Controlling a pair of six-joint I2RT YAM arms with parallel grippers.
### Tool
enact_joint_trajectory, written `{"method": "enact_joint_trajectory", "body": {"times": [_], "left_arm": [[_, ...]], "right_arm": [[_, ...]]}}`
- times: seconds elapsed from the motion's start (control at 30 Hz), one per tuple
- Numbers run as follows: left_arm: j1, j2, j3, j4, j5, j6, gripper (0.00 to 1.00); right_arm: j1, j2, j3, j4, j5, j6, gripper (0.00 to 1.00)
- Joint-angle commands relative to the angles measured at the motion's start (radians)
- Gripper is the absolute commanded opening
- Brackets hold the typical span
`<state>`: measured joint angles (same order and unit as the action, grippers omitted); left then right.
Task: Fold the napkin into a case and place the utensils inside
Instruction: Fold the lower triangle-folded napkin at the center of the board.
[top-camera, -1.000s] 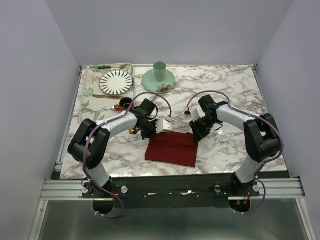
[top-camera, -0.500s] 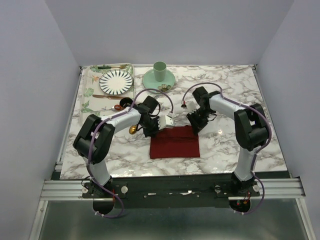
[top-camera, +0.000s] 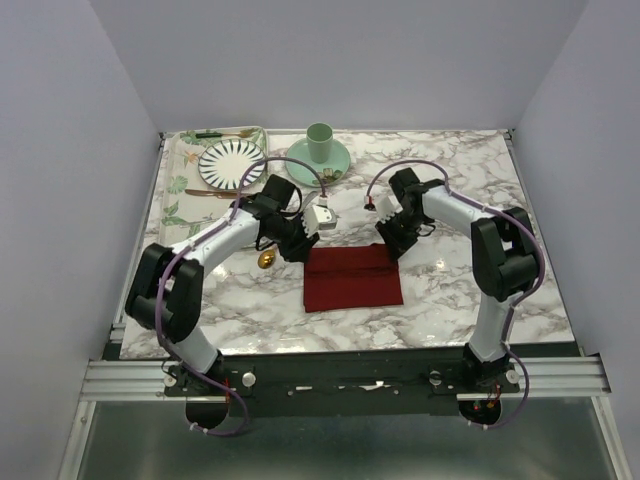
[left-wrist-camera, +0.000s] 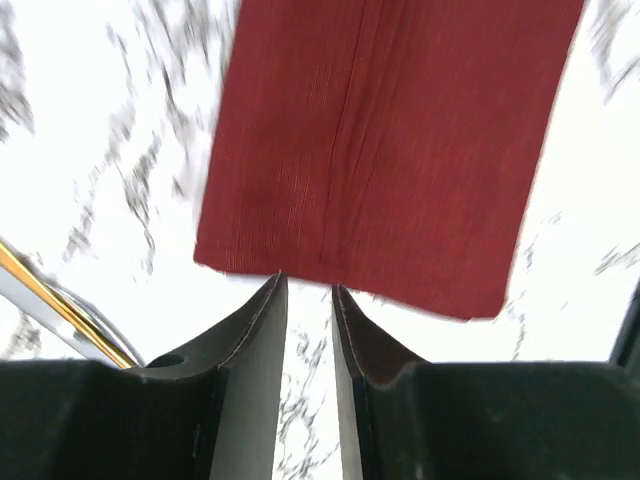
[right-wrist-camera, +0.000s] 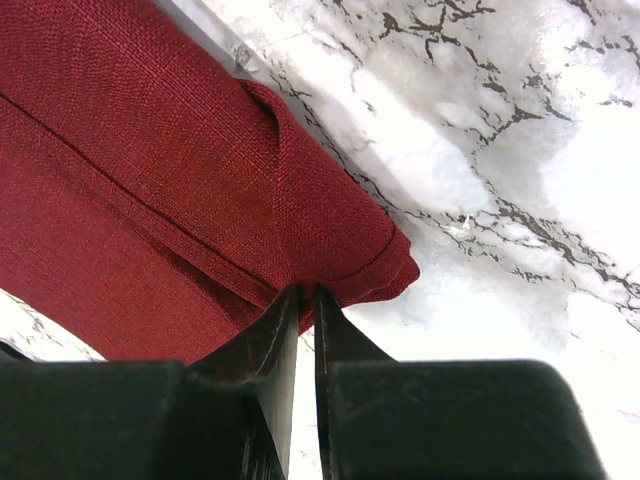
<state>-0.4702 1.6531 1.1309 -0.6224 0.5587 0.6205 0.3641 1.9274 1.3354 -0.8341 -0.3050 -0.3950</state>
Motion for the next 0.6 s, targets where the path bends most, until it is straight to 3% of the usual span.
{"method": "enact_joint_trajectory", "body": {"times": [0.0, 0.3, 0.4, 0.57], "left_arm": [[-0.033, -0.05, 0.013, 0.113, 0.122, -0.215, 0.36], [-0.067, 0.135, 0.023, 0.173, 0.038, -0.341, 0.24], [-0.068, 0.168, 0.02, 0.167, 0.001, -0.358, 0.14], [-0.071, 0.189, 0.017, 0.156, -0.016, -0.358, 0.1]], "right_arm": [[-0.007, -0.027, -0.021, 0.015, -0.006, -0.028, 0.19], [-0.007, -0.054, 0.007, -0.005, -0.026, -0.005, 0.2], [-0.01, -0.077, 0.034, -0.028, -0.046, 0.022, 0.24], [-0.037, -0.117, 0.074, -0.057, -0.08, 0.111, 0.33]]}}
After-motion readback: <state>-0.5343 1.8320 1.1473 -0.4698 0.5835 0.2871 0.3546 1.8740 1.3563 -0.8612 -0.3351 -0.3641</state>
